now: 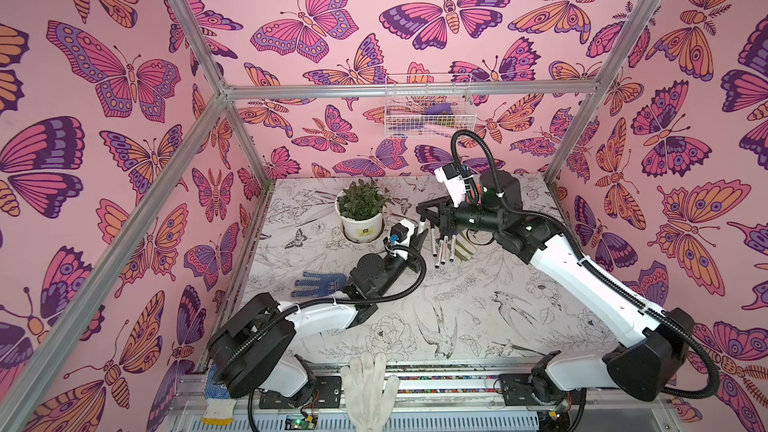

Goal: Insert the pens into the pen caps
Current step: 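Lower the black cap onto the upright marker tip with the right gripper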

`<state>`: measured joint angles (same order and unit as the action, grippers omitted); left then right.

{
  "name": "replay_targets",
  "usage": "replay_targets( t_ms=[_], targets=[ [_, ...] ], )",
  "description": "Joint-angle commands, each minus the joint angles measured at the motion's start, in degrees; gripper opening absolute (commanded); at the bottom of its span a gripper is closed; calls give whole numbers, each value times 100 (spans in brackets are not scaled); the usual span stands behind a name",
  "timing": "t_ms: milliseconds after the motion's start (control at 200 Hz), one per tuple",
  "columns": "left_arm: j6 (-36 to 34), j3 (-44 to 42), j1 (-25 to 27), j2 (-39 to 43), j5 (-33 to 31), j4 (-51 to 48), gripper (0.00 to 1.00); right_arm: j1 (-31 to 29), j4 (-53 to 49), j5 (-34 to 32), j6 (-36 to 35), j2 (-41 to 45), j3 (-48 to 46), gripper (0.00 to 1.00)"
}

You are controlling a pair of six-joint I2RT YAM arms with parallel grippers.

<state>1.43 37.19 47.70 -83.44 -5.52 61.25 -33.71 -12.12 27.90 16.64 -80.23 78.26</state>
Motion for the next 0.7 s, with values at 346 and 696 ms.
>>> replay_targets(
  t_ms=[346, 696],
  targets=[
    [261, 1922, -722, -415, 1018, 697, 0, 76, -1955, 1774, 664, -1387, -2, 0],
    [350, 3216, -1331, -822, 1187, 961, 0, 151, -3103, 1930, 80, -1844, -13, 0]
  ],
)
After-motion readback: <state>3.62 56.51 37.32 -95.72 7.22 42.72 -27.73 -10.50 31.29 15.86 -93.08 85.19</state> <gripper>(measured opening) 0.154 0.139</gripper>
